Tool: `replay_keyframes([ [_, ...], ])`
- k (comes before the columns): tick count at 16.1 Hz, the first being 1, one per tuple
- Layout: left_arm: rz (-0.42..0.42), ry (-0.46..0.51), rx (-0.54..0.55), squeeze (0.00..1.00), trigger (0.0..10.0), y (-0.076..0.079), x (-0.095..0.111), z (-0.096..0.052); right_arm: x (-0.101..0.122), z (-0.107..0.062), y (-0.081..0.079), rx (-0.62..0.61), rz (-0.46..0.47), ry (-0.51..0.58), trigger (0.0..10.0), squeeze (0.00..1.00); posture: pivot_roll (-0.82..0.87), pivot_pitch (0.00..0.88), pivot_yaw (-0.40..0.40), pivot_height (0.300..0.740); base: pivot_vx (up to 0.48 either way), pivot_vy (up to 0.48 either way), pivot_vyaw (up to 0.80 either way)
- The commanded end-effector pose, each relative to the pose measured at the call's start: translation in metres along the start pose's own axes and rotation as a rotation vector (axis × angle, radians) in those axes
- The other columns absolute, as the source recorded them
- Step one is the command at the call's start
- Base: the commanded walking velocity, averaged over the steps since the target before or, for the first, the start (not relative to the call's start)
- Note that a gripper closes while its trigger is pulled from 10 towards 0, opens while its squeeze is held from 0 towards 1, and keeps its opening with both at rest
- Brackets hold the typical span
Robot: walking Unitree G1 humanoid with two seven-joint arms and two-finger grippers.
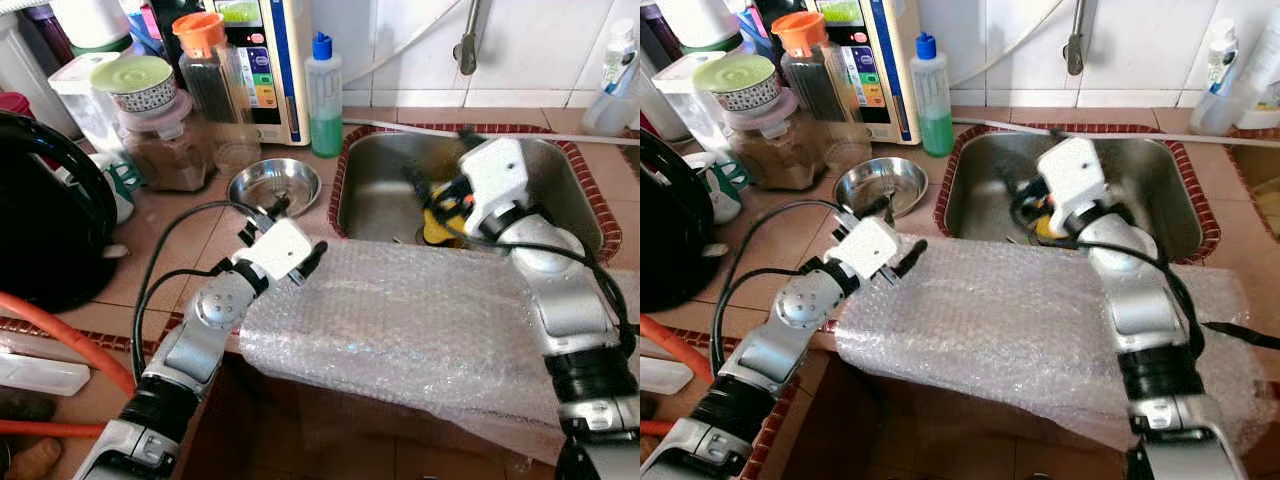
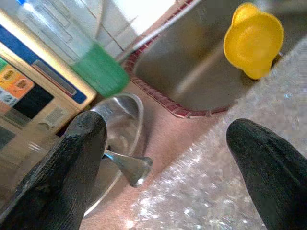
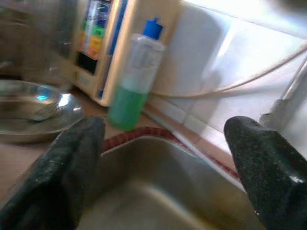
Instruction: Kitchen organization
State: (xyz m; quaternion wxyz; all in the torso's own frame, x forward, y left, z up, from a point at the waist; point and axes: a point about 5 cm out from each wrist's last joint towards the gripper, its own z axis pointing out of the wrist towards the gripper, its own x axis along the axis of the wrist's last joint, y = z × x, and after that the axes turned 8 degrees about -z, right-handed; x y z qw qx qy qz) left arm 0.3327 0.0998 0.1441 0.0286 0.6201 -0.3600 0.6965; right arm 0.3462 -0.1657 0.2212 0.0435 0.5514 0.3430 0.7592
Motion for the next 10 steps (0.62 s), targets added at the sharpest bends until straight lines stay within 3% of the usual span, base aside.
replay_keyframes([
  [1,0.022,-0.001,0.012,0.0,10.0,-0.002,-0.004,0.001,0.009,0.0,-0.015,0.094,0.043,0.022,10.0,0.0,-0.3,0.076,0.153,0.74,0.0,0.0,0.0],
  [3,0.044,-0.002,0.026,0.0,10.0,-0.004,-0.006,0.003,0.011,0.0,-0.025,0.1,0.191,0.009,10.0,0.0,-0.31,0.078,0.152,0.74,0.0,0.0,0.0],
  [4,0.044,0.003,0.041,0.0,10.0,-0.008,-0.006,0.005,0.013,-0.003,-0.035,0.126,0.182,-0.005,10.0,0.0,-0.31,0.079,0.151,0.74,0.0,0.0,0.0],
  [9,0.036,0.003,0.059,0.0,10.0,-0.014,-0.009,0.012,0.019,-0.01,-0.048,0.178,0.192,-0.026,10.0,0.0,-0.32,0.079,0.152,0.74,0.0,0.0,0.0],
  [10,0.031,0.004,0.054,0.0,9.4,-0.014,-0.01,0.013,0.02,-0.01,-0.049,0.178,0.193,-0.03,10.0,0.0,-0.32,0.079,0.152,0.74,0.0,0.0,0.0],
])
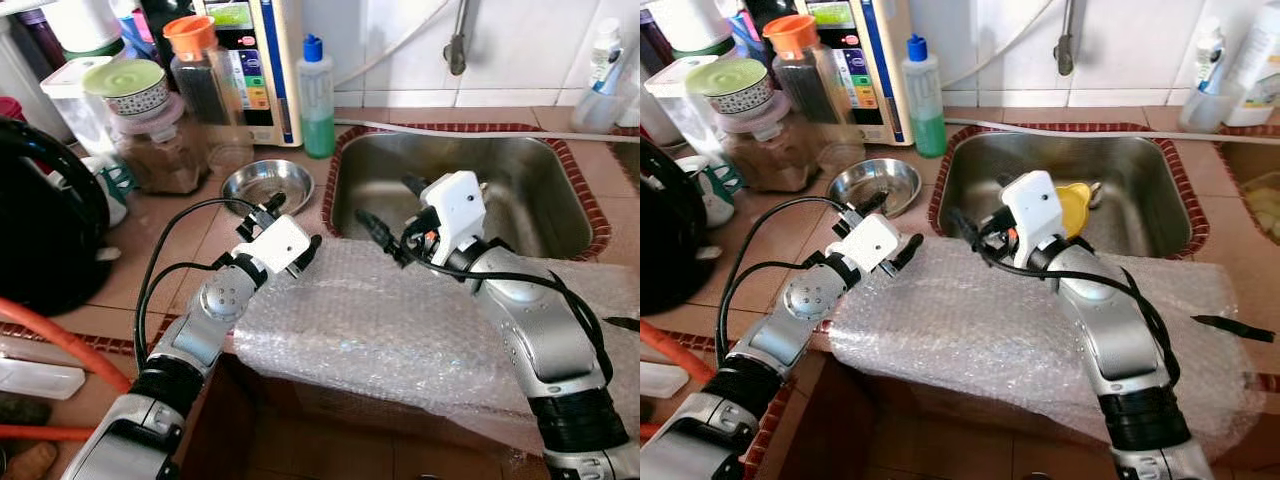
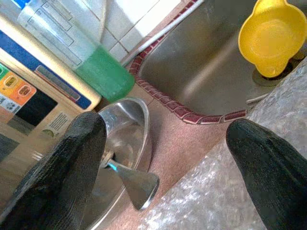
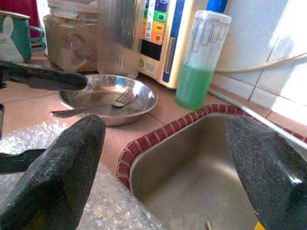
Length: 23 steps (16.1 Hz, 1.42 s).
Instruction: Kitchen organization
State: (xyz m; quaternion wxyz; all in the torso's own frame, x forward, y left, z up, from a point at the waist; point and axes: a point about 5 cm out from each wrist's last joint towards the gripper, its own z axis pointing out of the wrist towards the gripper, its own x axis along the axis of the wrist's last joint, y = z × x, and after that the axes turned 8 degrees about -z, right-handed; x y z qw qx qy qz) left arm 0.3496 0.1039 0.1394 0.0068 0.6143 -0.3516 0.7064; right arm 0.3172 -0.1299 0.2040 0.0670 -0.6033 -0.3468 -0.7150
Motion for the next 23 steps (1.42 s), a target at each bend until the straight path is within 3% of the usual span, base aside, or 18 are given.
replay_keyframes([
  [1,0.003,-0.004,0.006,0.0,3.3,-0.005,-0.001,0.001,0.007,0.001,-0.004,0.016,-0.006,0.02,10.0,0.0,-0.32,0.079,0.152,0.74,0.0,0.0,0.0],
  [2,0.002,-0.009,0.005,0.0,0.0,-0.005,-0.002,0.0,0.007,0.0,-0.004,0.015,-0.006,0.02,10.0,0.0,-0.32,0.081,0.154,0.74,0.0,0.0,0.0],
  [5,0.005,-0.023,0.008,0.0,0.0,-0.007,-0.006,0.0,0.007,-0.001,-0.006,0.031,0.023,0.009,10.0,0.0,-0.32,0.081,0.153,0.74,0.0,0.0,0.0],
  [6,0.001,-0.041,0.022,0.0,0.0,-0.009,-0.011,-0.001,0.006,-0.002,-0.011,0.066,0.084,0.003,10.0,0.0,-0.32,0.081,0.153,0.74,0.0,0.0,0.0],
  [13,-0.004,-0.055,0.056,0.0,0.0,-0.016,-0.015,-0.001,-0.001,-0.011,-0.025,0.178,0.157,-0.058,10.0,0.0,-0.33,0.082,0.149,0.74,0.0,0.0,0.0],
  [23,-0.007,-0.056,0.072,0.0,0.0,-0.018,-0.017,-0.001,-0.003,-0.013,-0.025,0.169,0.125,-0.081,10.0,0.0,-0.33,0.082,0.146,0.74,0.0,0.0,0.0],
])
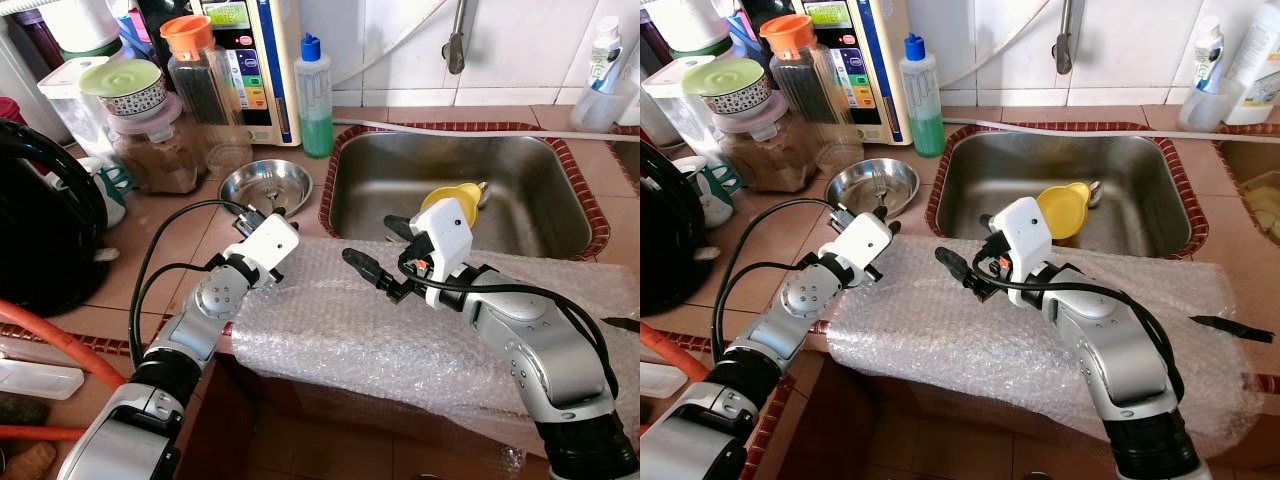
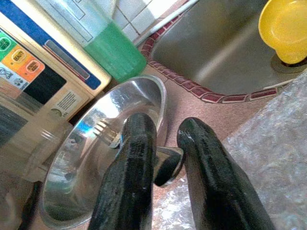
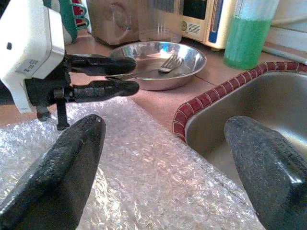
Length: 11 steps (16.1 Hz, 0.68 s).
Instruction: Kitchen organization
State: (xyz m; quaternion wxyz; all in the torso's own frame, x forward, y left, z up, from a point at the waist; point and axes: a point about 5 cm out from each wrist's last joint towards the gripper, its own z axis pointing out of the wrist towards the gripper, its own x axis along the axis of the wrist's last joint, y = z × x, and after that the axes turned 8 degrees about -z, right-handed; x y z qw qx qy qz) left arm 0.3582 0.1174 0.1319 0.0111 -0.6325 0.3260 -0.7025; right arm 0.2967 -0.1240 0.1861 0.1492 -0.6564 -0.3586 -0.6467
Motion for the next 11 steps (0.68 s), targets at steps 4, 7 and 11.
replay_keyframes([
  [4,0.015,-0.015,0.034,0.0,0.0,-0.0116,-0.0029,-0.002,0.0058,0.0019,-0.0016,0.004,-0.044,0.017,10.0,0.0,-0.32,0.078,0.144,0.74,0.0,0.0,0.0],
  [7,0.01,-0.012,0.046,0.0,0.0,-0.0138,-0.003,-0.0032,0.005,0.0024,-0.0017,0.007,-0.056,0.014,10.0,0.0,-0.32,0.074,0.146,0.74,0.0,0.0,0.0],
  [11,0.002,0.003,0.057,0.0,0.0,-0.0156,-0.0014,-0.0049,0.0048,0.0024,-0.0018,0.003,-0.062,0.015,10.0,0.0,-0.32,0.074,0.147,0.74,0.0,0.0,0.0],
])
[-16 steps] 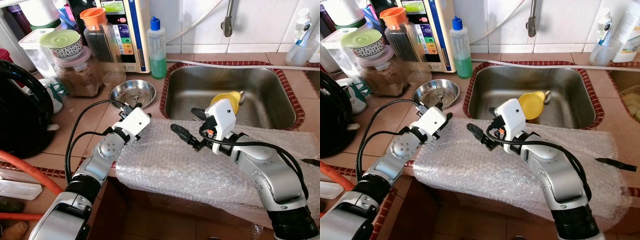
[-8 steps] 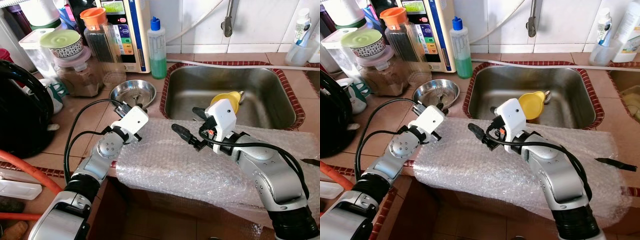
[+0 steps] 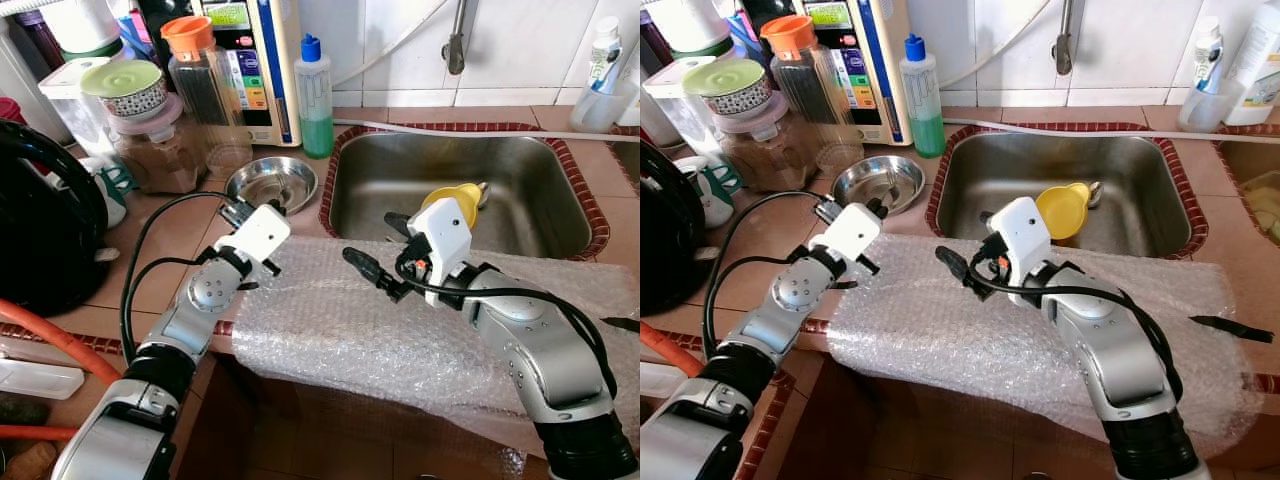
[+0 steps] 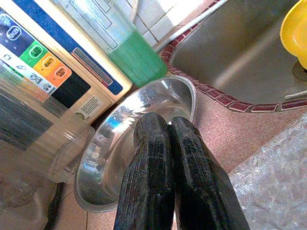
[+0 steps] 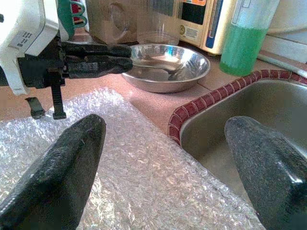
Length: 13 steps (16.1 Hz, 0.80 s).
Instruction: Kitchen organization
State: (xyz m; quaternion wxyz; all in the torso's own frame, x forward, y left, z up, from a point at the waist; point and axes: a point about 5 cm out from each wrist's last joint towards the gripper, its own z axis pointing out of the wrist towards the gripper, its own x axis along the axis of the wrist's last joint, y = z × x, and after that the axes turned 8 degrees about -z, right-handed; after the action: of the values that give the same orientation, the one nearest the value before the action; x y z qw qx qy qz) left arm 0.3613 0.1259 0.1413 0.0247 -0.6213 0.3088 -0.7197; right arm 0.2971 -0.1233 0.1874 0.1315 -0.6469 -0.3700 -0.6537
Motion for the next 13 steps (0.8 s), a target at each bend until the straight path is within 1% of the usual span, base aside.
replay_keyframes([
  [1,-0.004,-0.026,0.005,0.0,0.0,-0.003,-0.006,-0.004,0.003,0.002,-0.002,0.015,-0.018,0.011,10.0,0.0,-0.32,0.076,0.147,0.74,0.0,0.0,0.0],
  [5,-0.001,-0.034,0.021,0.0,0.0,-0.006,-0.009,-0.009,0.002,0.001,0.001,0.005,-0.028,0.009,10.0,0.0,-0.32,0.076,0.147,0.74,0.0,0.0,0.0],
  [7,0.007,-0.03,0.109,0.0,0.0,-0.019,-0.009,-0.015,0.003,0.001,0.002,-0.005,-0.031,0.013,10.0,0.0,-0.32,0.077,0.149,0.74,0.0,0.0,0.0],
  [9,-0.013,0.014,0.26,0.0,0.0,-0.036,-0.004,-0.021,0.003,0.001,0.005,-0.026,-0.033,0.017,10.0,0.0,-0.32,0.078,0.146,0.74,0.0,0.0,0.0],
  [10,-0.036,0.04,0.317,0.0,0.0,-0.042,-0.001,-0.025,0.003,0.001,0.007,-0.039,-0.033,0.019,10.0,0.0,-0.32,0.079,0.144,0.74,0.0,0.0,0.0],
  [11,-0.064,0.068,0.347,0.0,0.0,-0.043,0.002,-0.027,0.003,0.001,0.009,-0.056,-0.035,0.023,10.0,0.0,-0.32,0.078,0.141,0.74,0.0,0.0,0.0],
  [13,-0.196,0.054,0.35,0.0,0.0,-0.04,-0.002,-0.027,0.003,0.002,0.014,-0.073,-0.05,0.023,10.0,0.0,-0.31,0.077,0.138,0.74,0.0,0.0,0.0],
])
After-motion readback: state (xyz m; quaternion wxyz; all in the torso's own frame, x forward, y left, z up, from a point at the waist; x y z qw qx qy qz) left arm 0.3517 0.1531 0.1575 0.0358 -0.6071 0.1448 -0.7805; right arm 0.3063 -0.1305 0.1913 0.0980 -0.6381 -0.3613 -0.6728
